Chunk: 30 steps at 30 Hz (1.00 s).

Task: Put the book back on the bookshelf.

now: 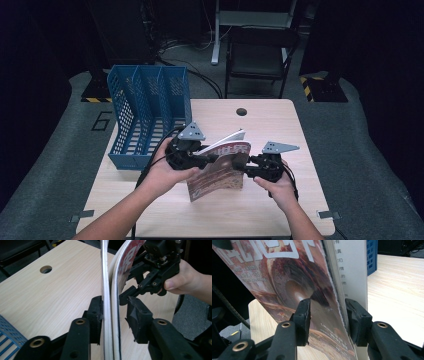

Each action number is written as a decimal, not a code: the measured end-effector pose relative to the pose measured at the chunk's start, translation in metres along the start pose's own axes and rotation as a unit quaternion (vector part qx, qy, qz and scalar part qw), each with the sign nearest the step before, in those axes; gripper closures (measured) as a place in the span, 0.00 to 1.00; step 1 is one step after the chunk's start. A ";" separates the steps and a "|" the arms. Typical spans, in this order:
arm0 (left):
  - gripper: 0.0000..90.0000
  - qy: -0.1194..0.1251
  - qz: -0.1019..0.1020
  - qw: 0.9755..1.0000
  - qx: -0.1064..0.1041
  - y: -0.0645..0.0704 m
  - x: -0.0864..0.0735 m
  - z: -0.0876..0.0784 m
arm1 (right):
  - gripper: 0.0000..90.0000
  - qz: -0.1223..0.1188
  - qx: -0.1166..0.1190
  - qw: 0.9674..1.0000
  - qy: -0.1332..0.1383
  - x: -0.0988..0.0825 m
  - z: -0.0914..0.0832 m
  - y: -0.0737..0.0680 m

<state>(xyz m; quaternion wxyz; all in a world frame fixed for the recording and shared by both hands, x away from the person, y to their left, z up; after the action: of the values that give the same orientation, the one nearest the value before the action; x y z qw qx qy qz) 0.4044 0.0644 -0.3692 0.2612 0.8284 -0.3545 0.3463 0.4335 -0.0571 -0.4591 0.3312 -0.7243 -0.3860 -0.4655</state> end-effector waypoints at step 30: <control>0.93 -0.058 0.005 0.998 0.023 -0.007 0.002 0.006 | 0.65 0.012 -0.005 1.000 0.006 0.001 0.003 -0.001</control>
<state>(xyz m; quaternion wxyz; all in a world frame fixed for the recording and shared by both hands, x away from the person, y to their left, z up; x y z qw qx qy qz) 0.4128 0.0635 -0.3724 0.2194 0.8510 -0.3652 0.3072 0.4341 -0.0538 -0.4594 0.3352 -0.7277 -0.3734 -0.4677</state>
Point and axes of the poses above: each handheld gripper's, and its own axes: z roughly forward along the jaws, x roughly out of its top, y roughly to its right, the point moved 10 cm from there along z, roughly forward along the jaws, and after that the axes turned 11 degrees about -z, right-handed, at the moved point
